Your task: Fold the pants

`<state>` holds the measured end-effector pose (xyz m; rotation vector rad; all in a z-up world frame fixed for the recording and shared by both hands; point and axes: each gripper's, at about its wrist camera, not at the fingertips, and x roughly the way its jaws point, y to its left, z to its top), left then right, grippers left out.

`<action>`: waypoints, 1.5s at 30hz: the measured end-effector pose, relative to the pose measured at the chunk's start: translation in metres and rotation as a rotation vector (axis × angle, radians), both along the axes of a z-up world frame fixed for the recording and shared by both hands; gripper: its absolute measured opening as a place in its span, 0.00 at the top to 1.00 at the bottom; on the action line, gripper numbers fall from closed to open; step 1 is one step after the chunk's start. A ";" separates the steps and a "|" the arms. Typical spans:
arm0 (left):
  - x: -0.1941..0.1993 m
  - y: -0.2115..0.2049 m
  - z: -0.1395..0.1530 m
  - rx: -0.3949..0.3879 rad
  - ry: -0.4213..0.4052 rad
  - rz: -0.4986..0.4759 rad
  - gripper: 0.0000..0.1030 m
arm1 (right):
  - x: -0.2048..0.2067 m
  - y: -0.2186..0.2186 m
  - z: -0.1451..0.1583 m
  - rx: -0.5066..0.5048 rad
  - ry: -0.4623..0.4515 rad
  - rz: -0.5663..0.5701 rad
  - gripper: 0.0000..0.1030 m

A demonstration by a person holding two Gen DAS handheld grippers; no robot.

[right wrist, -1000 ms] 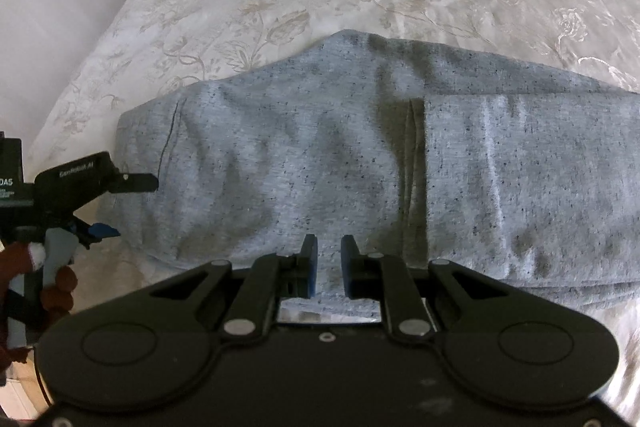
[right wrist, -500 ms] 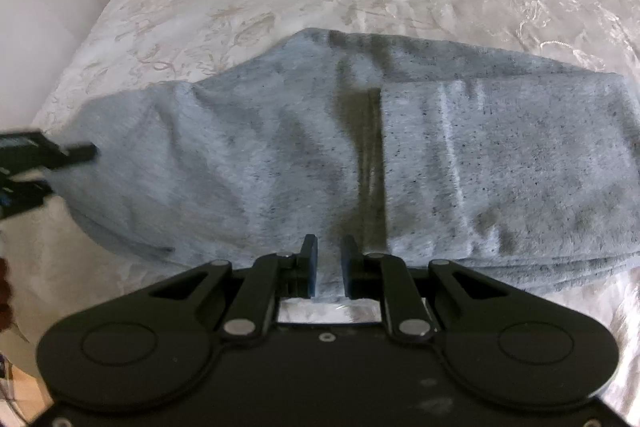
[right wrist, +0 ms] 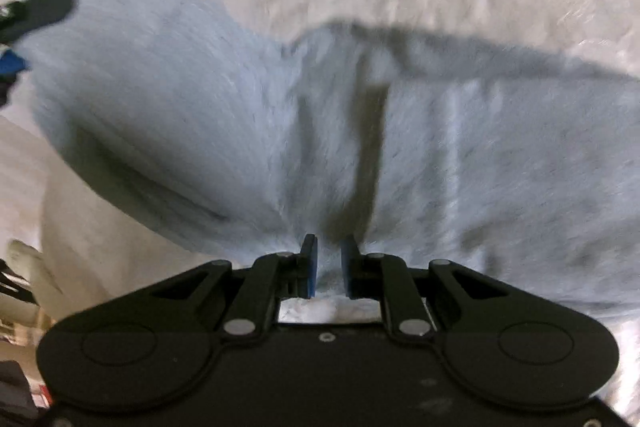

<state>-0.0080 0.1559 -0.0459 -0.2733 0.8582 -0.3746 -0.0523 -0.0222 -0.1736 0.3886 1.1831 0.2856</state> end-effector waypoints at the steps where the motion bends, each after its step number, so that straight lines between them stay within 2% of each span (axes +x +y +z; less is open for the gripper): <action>1: -0.001 -0.018 -0.002 -0.010 0.000 -0.027 0.73 | -0.003 -0.013 0.004 0.005 -0.012 -0.017 0.84; 3: 0.001 -0.053 -0.009 -0.036 0.014 -0.090 0.80 | -0.005 -0.043 0.005 0.002 -0.013 -0.057 0.84; 5: 0.003 -0.090 -0.023 -0.051 0.027 -0.150 0.80 | -0.011 -0.076 0.000 -0.019 0.004 -0.102 0.84; 8: 0.002 -0.142 -0.050 0.008 0.064 -0.227 0.80 | -0.023 -0.119 -0.011 -0.046 0.045 -0.157 0.84; 11: -0.007 -0.164 -0.072 0.048 0.111 -0.240 0.79 | -0.031 -0.155 -0.014 -0.086 0.054 -0.185 0.81; 13: -0.019 -0.163 -0.084 0.068 0.145 -0.234 0.79 | -0.035 -0.173 -0.014 -0.099 0.049 -0.204 0.79; 18: -0.036 -0.155 -0.122 0.214 0.213 -0.192 0.79 | -0.023 -0.199 -0.007 -0.081 -0.018 -0.236 0.70; 19: -0.035 -0.151 -0.127 0.224 0.230 -0.171 0.79 | -0.018 -0.200 -0.006 -0.066 -0.029 -0.232 0.67; 23: -0.025 -0.138 -0.141 0.220 0.259 -0.084 0.79 | 0.009 -0.196 -0.004 0.019 -0.056 -0.212 0.58; 26: -0.019 -0.139 -0.149 0.242 0.265 -0.086 0.78 | 0.032 -0.187 -0.006 0.065 -0.041 -0.192 0.54; 30: -0.017 -0.136 -0.168 0.260 0.312 -0.087 0.78 | 0.057 -0.177 -0.015 0.098 0.001 -0.166 0.50; 38: -0.023 -0.130 -0.173 0.236 0.300 -0.072 0.78 | 0.094 -0.168 -0.053 0.170 0.110 -0.128 0.44; 42: -0.031 -0.122 -0.173 0.223 0.291 -0.065 0.78 | 0.108 -0.164 -0.063 0.228 0.123 -0.113 0.44; 43: -0.030 -0.122 -0.175 0.223 0.292 -0.064 0.78 | 0.112 -0.162 -0.063 0.250 0.136 -0.098 0.49; 44: -0.030 -0.122 -0.175 0.223 0.292 -0.062 0.78 | 0.116 -0.159 -0.062 0.255 0.144 -0.088 0.59; 45: -0.031 -0.122 -0.176 0.222 0.291 -0.058 0.78 | 0.119 -0.155 -0.059 0.251 0.139 -0.076 0.76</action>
